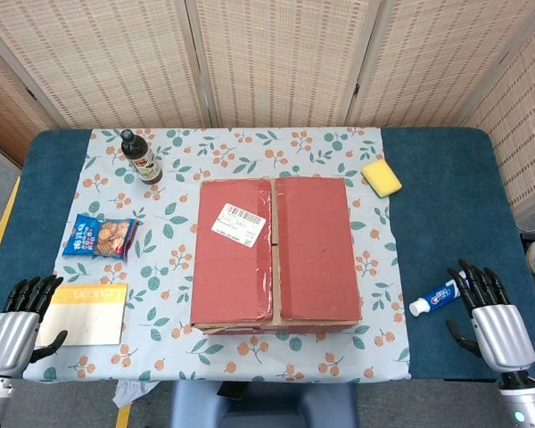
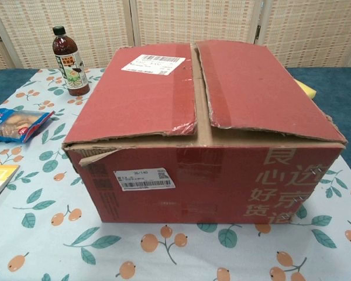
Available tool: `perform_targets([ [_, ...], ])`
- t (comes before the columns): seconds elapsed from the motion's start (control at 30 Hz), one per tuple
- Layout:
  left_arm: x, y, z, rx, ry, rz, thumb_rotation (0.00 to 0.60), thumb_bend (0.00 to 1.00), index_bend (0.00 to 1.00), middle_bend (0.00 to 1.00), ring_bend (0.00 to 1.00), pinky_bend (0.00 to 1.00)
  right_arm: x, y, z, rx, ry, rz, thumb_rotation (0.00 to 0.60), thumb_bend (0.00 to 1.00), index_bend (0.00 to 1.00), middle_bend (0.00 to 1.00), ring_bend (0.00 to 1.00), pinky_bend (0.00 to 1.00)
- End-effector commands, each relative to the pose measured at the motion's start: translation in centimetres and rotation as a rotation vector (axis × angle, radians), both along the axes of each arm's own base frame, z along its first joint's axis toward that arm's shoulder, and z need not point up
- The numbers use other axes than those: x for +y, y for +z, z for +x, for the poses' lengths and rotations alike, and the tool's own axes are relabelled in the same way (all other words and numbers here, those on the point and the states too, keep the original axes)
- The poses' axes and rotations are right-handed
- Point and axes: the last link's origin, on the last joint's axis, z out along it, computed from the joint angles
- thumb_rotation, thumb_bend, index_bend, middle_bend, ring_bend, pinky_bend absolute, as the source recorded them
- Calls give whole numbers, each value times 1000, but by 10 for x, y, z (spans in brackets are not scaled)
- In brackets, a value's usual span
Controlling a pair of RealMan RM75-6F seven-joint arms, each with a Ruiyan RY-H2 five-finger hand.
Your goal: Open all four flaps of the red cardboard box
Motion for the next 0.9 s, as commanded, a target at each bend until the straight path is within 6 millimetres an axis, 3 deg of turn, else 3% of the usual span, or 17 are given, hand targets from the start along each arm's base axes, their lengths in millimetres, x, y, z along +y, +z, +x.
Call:
perform_targets([
  [0.03, -1, -1, 0, 2, 1, 0, 600, 340, 43, 118, 49, 0, 0, -1, 0, -11, -7, 6, 600, 393, 0, 0, 0, 0],
  [0.27, 0, -1, 1, 5, -16, 3, 600, 340, 43, 113, 39, 0, 14, -6, 16, -61, 119, 54, 600, 393, 0, 0, 0, 0],
  [0.4, 6, 4, -6, -12, -4, 7, 600, 340, 43, 107, 35, 0, 19, 3, 34, -80, 197, 62, 600, 393, 0, 0, 0, 0],
  [0.53, 12, 8, -13, 28, 17, 53, 600, 340, 20, 101, 35, 0, 18, 4, 62, -86, 297, 44, 600, 393, 0, 0, 0, 0],
  [0.7, 10, 6, -11, 48, 22, 83, 600, 340, 0, 90, 33, 0, 12, -3, 87, -93, 364, 142, 600, 393, 0, 0, 0, 0],
  [0.9, 7, 2, -10, 67, 20, 80, 600, 341, 0, 89, 33, 0, -1, -25, 113, -95, 409, 202, 600, 393, 0, 0, 0, 0],
])
